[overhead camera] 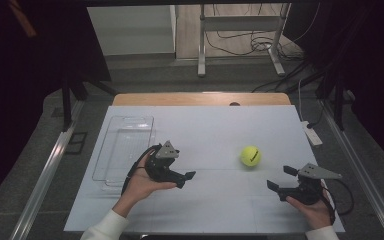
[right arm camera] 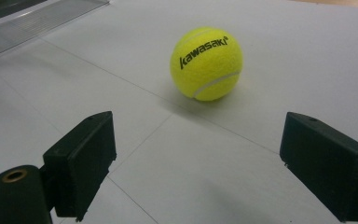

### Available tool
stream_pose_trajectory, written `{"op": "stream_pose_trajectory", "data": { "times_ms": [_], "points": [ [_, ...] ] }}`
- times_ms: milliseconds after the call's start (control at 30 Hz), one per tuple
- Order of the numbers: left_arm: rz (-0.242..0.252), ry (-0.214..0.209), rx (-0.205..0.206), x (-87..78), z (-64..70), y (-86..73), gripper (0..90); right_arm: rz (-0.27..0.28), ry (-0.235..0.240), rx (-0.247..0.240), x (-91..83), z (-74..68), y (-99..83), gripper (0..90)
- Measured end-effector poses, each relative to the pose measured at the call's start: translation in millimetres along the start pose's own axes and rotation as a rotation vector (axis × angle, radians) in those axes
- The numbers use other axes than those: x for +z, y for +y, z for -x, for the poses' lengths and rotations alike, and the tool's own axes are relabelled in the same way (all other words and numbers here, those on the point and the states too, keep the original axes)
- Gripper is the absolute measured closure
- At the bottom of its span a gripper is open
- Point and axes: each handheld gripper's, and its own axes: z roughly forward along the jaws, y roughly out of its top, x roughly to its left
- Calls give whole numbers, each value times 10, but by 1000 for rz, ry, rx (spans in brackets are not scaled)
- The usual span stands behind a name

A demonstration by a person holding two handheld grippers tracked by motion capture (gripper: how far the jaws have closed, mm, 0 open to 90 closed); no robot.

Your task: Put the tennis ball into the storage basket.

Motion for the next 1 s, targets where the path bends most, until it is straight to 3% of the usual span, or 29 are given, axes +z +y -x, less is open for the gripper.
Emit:
{"op": "stream_pose_trajectory", "data": {
  "times_ms": [1000],
  "points": [
    [-6, -44, 18, 210, 54, 199, 92, 4, -4, 6, -11, 14, -10, 108]
  ]
}}
